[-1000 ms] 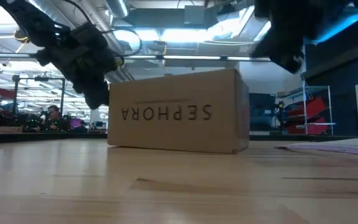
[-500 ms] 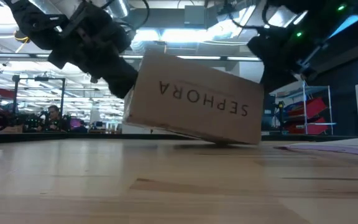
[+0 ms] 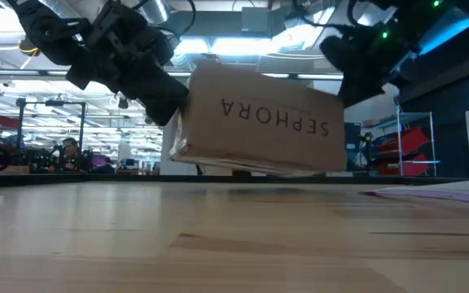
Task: Unpack boxes
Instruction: Open the cardboard box using the cutter
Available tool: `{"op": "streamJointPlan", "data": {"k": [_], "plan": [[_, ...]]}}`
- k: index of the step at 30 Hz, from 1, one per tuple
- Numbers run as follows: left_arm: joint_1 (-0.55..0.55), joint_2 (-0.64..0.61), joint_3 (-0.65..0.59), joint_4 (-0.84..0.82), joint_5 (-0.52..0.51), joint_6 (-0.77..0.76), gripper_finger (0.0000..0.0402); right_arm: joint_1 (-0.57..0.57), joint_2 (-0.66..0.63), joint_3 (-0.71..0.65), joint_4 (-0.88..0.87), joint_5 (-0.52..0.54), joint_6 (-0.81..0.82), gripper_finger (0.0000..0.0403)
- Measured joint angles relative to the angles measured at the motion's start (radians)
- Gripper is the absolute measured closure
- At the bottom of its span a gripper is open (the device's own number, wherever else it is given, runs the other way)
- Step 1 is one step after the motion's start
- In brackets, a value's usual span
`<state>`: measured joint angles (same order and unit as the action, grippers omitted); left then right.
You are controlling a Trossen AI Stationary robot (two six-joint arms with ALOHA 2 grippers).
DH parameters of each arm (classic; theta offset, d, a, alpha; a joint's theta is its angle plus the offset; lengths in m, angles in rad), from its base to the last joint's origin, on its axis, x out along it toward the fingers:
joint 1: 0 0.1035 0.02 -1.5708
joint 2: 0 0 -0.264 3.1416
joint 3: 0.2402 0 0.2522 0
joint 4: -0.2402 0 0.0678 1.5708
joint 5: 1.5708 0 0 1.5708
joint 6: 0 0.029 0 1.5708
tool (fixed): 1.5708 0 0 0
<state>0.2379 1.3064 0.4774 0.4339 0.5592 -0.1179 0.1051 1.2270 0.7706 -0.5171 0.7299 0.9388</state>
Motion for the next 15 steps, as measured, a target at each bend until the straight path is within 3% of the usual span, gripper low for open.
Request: {"op": "streamJointPlan", "data": {"k": [9,15], "plan": [[-0.001,-0.001,0.003,0.013,0.006,0.023,0.0401,0.0,-0.08,0.043,-0.022,-0.072,-0.071,0.0402],[0.01,-0.008,0.002,0.049,0.002,0.051,0.0401,0.06,-0.075,0.056,0.125,-0.28,-0.146,0.0402]]}}
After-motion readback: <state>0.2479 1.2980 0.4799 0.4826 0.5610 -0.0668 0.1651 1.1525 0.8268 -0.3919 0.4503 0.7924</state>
